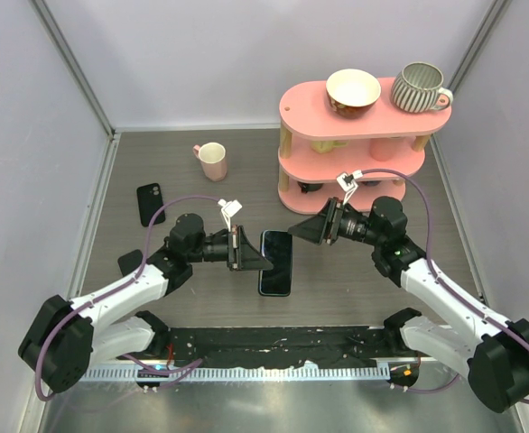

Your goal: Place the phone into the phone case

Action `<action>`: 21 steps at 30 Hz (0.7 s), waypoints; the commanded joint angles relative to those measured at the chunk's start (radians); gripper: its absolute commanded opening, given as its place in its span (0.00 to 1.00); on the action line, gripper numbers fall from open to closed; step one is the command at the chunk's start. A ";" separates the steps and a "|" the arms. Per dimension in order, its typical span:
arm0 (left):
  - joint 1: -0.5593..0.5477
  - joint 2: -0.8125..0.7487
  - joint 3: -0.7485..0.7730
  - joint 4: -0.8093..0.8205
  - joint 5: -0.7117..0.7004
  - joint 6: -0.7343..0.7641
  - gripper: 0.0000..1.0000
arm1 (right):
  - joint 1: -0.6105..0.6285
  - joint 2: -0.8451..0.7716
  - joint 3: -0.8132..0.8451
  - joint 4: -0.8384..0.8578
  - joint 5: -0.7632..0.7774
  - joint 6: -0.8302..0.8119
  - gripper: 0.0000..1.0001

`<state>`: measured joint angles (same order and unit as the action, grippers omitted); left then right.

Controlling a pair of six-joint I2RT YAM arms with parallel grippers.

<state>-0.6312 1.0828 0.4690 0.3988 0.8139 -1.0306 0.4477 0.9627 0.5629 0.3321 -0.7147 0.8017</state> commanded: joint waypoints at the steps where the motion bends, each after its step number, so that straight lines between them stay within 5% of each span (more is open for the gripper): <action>1: -0.002 -0.014 0.042 0.078 0.030 0.009 0.00 | -0.001 0.004 0.028 0.025 -0.060 -0.006 0.68; 21: -0.004 -0.004 0.036 0.092 0.022 0.012 0.00 | 0.006 0.054 -0.018 0.096 -0.106 0.054 0.61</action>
<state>-0.6312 1.0847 0.4690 0.3996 0.8131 -1.0302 0.4477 1.0065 0.5419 0.3790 -0.7868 0.8410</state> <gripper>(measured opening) 0.158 0.618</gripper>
